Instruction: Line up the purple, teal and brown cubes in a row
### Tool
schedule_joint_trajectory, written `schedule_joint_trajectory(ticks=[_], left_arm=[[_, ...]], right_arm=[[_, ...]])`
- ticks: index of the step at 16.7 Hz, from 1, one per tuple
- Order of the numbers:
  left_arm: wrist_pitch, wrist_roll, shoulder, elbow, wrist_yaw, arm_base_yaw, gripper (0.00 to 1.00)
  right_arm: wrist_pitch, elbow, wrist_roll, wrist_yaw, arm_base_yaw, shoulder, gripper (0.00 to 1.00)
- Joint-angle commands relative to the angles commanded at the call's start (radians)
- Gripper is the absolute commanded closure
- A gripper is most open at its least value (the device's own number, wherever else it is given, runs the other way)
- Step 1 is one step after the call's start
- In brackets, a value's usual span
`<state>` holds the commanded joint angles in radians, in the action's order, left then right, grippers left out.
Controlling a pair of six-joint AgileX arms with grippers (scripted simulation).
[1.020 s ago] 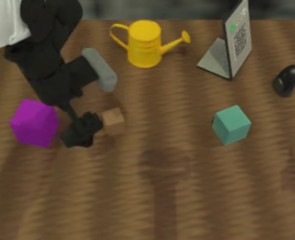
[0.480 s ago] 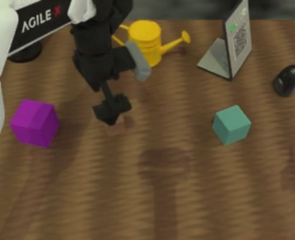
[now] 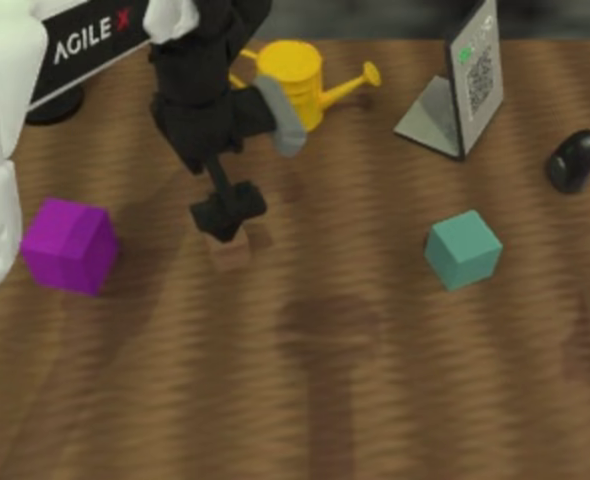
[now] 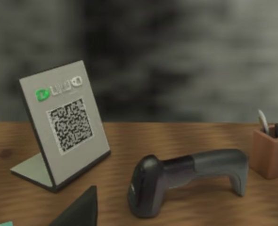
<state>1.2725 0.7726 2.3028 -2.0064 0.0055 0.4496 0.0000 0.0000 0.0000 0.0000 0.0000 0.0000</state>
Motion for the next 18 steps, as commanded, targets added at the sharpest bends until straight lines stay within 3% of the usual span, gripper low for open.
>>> schedule_joint_trajectory(ticks=[3, 9, 14, 18], left_arm=[[-0.040, 0.002, 0.011, 0.034, -0.001, 0.003, 0.00], [-0.272, 0.003, 0.076, 0.191, -0.001, 0.004, 0.00], [-0.301, 0.003, 0.087, 0.215, 0.000, 0.004, 0.00], [-0.301, 0.003, 0.087, 0.215, 0.000, 0.004, 0.30]], right_arm=[[0.000, 0.000, 0.000, 0.000, 0.000, 0.000, 0.00], [0.000, 0.000, 0.000, 0.000, 0.000, 0.000, 0.00], [0.000, 0.000, 0.000, 0.000, 0.000, 0.000, 0.00], [0.000, 0.000, 0.000, 0.000, 0.000, 0.000, 0.00]])
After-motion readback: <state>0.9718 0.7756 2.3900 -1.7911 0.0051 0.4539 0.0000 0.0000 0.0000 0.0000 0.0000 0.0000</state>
